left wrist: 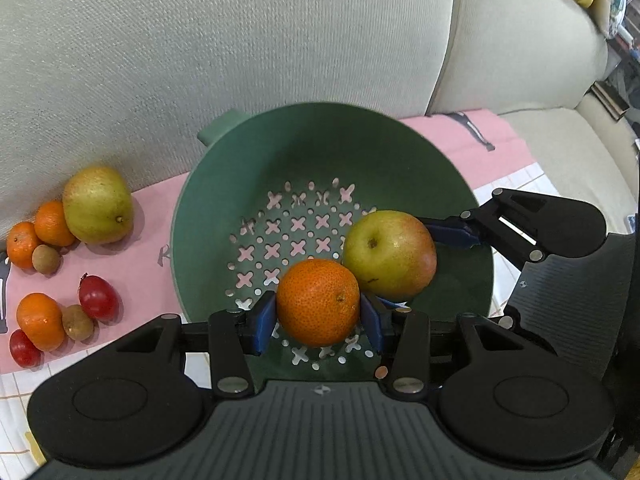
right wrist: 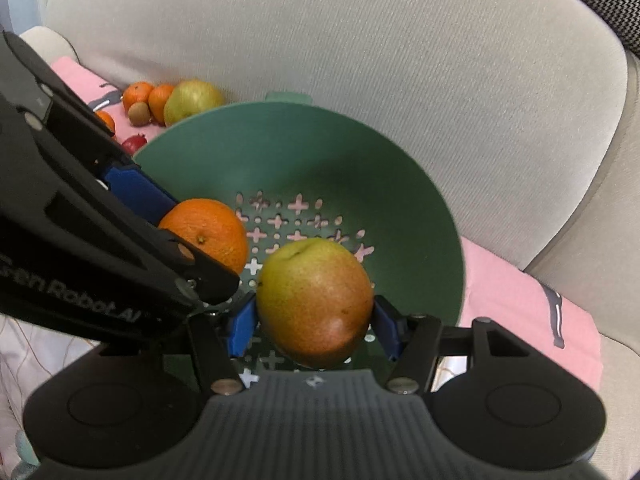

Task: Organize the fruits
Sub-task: 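Open the left tool dropping the orange while the right tool releases the mango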

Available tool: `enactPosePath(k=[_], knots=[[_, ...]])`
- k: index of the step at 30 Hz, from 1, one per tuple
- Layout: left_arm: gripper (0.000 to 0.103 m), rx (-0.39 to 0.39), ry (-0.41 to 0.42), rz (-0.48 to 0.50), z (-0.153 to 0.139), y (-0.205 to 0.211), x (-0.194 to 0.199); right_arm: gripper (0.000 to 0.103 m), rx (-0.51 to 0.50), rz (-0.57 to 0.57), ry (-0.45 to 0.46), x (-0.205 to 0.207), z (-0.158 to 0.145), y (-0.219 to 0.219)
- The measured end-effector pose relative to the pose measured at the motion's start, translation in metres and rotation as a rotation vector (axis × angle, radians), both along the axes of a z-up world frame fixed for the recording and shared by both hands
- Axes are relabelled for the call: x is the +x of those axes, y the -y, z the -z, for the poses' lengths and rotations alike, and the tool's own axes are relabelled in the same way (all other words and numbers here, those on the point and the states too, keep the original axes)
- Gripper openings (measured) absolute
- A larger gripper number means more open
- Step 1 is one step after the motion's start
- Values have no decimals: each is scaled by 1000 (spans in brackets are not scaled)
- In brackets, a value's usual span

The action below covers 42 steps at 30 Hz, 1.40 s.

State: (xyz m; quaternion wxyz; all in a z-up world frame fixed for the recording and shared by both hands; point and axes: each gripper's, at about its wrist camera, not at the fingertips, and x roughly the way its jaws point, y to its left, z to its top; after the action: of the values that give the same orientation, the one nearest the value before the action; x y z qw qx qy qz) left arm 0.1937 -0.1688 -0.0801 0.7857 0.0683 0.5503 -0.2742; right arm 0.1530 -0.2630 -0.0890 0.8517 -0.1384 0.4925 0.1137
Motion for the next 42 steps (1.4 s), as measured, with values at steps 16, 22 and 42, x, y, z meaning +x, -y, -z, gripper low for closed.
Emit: enactPosePath(k=[16, 22, 42], knots=[[51, 77, -7, 13, 10, 5, 2, 59, -25, -6, -41, -1, 9, -8], [55, 74, 12, 9, -2, 5, -1, 70, -38, -17, 3, -5, -7, -6], [59, 68, 236, -60, -80, -49, -55, 91, 135, 140, 209, -57, -79, -26]])
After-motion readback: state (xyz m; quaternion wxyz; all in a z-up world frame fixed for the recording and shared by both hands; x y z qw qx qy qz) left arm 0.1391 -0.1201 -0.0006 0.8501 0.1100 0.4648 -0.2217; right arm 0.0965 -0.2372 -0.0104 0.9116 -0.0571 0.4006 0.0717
